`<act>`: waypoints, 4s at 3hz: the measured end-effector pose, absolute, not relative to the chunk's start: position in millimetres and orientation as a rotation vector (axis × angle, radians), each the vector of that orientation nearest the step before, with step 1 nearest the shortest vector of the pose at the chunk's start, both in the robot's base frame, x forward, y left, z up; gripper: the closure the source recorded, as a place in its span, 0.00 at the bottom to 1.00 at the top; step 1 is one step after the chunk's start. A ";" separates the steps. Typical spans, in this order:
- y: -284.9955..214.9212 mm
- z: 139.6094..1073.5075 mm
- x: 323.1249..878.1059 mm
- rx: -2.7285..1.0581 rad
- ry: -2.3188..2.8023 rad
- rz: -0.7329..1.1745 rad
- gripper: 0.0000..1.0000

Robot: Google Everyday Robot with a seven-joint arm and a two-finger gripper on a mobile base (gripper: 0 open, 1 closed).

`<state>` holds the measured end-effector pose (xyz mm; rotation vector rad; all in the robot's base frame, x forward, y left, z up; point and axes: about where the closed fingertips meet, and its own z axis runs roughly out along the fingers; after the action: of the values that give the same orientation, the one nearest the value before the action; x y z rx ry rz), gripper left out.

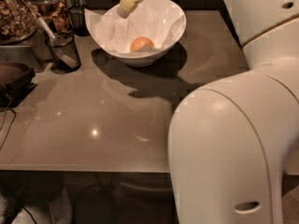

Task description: Pick orange from white bowl

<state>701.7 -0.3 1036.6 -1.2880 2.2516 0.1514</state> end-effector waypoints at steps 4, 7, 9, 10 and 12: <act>5.0 967.5 747.9 -1.249 2.412 0.093 0.00; -6.9 932.0 760.7 -1.243 2.471 0.098 0.07; -3.3 916.9 761.6 -1.275 2.489 0.105 0.18; 4.4 910.1 760.9 -1.307 2.492 0.108 0.15; 10.8 890.4 757.2 -1.326 2.526 0.157 0.16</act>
Offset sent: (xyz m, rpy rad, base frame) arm 0.0426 -0.0161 -0.0474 -0.1246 0.1587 -0.1134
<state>757.2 10.8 890.4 -1.3256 2.5255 0.1572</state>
